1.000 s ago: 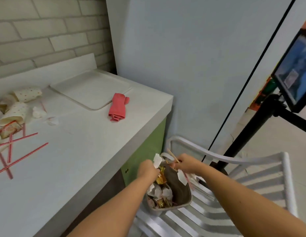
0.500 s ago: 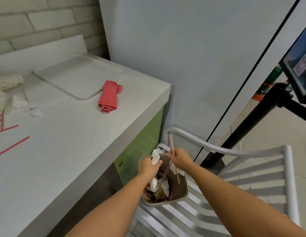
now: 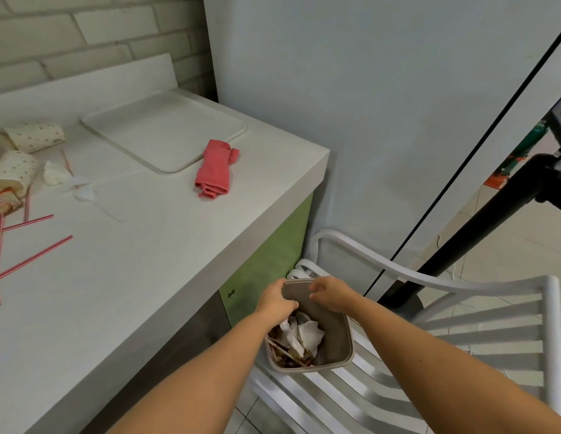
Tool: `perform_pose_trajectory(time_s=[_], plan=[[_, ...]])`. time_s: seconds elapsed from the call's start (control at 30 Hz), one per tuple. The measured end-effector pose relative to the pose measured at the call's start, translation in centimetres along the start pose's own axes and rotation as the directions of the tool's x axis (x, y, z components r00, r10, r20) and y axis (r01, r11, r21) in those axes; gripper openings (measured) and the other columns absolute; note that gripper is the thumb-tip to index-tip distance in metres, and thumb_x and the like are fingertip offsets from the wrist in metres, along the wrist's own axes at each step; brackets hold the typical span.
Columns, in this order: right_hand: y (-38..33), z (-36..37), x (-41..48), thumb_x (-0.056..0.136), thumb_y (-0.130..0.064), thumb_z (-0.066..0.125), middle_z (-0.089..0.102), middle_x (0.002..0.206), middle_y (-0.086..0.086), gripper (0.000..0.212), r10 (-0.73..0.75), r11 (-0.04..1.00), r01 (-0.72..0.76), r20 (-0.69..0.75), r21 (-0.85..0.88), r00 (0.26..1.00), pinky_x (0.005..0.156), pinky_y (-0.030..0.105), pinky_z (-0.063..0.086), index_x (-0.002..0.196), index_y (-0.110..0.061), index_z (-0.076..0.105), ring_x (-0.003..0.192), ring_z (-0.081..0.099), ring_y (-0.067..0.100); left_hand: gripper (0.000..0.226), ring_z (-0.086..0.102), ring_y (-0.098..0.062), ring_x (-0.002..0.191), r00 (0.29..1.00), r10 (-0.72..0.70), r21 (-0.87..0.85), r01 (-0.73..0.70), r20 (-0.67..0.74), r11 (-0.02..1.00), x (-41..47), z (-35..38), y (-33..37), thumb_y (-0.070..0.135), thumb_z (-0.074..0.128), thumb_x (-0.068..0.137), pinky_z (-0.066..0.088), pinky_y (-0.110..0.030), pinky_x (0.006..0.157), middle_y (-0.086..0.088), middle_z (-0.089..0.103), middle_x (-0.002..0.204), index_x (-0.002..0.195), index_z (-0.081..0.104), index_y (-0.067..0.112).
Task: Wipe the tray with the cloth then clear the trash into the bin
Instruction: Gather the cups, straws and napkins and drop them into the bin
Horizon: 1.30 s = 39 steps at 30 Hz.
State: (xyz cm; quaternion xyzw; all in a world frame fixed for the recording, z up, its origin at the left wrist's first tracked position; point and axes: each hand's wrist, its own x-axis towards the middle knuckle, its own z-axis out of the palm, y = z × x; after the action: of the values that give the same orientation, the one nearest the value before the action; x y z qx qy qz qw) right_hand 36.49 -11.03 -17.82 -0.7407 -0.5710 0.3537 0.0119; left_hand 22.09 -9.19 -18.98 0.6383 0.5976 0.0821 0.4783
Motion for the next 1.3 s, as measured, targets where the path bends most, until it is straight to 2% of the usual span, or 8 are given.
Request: perform_pose_trajectory(time_s=[0.13,0.3,0.43,0.6,0.77,0.93,1.1,1.3], plan=[[-1.2,-0.6,0.4,0.092,-0.021,0.052,0.059,0.119,0.008,0.027,-0.028,0.999,0.027,0.007,0.026,1.000,0.093,0.029,0.044,0.117,-0.013,0.061,0.110,0.056,0.022,0.044,0.051,-0.021,0.119,0.997,0.047,0.042,-0.045,-0.060,0.998,-0.2,-1.0,0.4,0.010,0.058,0.088,0.041,-0.025,0.096,-0.007,0.051,0.132,0.130,0.048,0.012],[-3.9,-1.9,0.4,0.090,-0.012,0.049,0.062,0.077,-0.003,0.023,-0.119,0.992,0.117,0.052,0.040,0.992,0.065,0.020,0.047,0.106,-0.013,0.065,0.075,0.060,0.014,0.025,0.057,-0.019,0.106,0.973,0.154,0.084,-0.141,-0.174,0.986,-1.3,-3.5,1.2,0.007,0.055,0.090,0.042,-0.022,0.089,-0.007,0.058,0.119,0.114,0.059,0.008],[-7.8,-3.6,-0.3,0.094,-0.018,0.053,0.060,0.068,0.000,0.015,-0.206,0.978,0.206,0.095,0.015,0.974,0.057,0.020,0.044,0.093,-0.009,0.064,0.059,0.053,0.009,0.020,0.057,-0.015,0.086,0.951,0.201,0.079,-0.188,-0.236,0.979,-2.7,-6.3,1.5,0.012,0.050,0.094,0.039,-0.020,0.075,-0.008,0.066,0.102,0.106,0.064,0.006],[-14.1,-5.2,-1.8,0.092,-0.016,0.053,0.061,0.068,0.002,0.023,-0.338,0.940,0.340,0.098,-0.003,0.936,0.057,0.020,0.045,0.070,-0.012,0.057,0.061,0.054,0.012,0.016,0.054,-0.006,0.058,0.901,0.176,-0.081,-0.226,-0.396,0.971,-5.4,-10.8,1.0,0.012,0.053,0.092,0.041,-0.008,0.050,-0.003,0.061,0.078,0.090,0.066,0.004],[-21.0,-5.3,-3.3,0.090,-0.012,0.054,0.058,0.062,0.002,0.023,-0.452,0.892,0.450,0.106,0.046,0.886,0.055,0.019,0.044,0.067,-0.010,0.055,0.057,0.054,0.010,0.014,0.056,-0.006,0.055,0.827,0.091,-0.200,-0.238,-0.555,0.950,-8.7,-16.1,-0.4,0.012,0.056,0.090,0.046,-0.014,0.058,0.002,0.060,0.063,0.083,0.065,0.005],[-28.2,-2.8,-4.8,0.087,-0.005,0.053,0.056,0.062,0.006,0.016,-0.527,0.849,0.514,0.134,0.122,0.839,0.053,0.021,0.042,0.073,-0.003,0.060,0.054,0.052,0.013,0.014,0.060,-0.007,0.059,0.746,-0.006,-0.258,-0.222,-0.666,0.940,-12.9,-20.7,-3.6,0.011,0.056,0.091,0.049,-0.014,0.066,-0.006,0.066,0.078,0.089,0.066,0.002],[-34.7,1.9,-6.7,0.086,-0.002,0.051,0.054,0.060,0.007,0.020,-0.605,0.796,0.583,0.200,0.162,0.771,0.052,0.021,0.041,0.068,-0.003,0.058,0.053,0.050,0.015,0.011,0.063,-0.017,0.068,0.658,-0.121,-0.299,-0.165,-0.744,0.940,-17.3,-24.5,-8.3,0.006,0.055,0.090,0.055,-0.032,0.080,-0.012,0.067,0.085,0.085,0.064,0.003],[-42.3,8.5,-9.9,0.085,0.000,0.049,0.053,0.059,0.009,0.022,-0.685,0.727,0.662,0.252,0.181,0.683,0.048,0.022,0.039,0.064,-0.004,0.056,0.050,0.049,0.016,0.014,0.062,-0.019,0.074,0.592,-0.268,-0.360,-0.040,-0.760,0.932,-22.7,-27.5,-14.3,0.007,0.054,0.091,0.051,-0.026,0.073,-0.009,0.064,0.081,0.085,0.064,0.000]])
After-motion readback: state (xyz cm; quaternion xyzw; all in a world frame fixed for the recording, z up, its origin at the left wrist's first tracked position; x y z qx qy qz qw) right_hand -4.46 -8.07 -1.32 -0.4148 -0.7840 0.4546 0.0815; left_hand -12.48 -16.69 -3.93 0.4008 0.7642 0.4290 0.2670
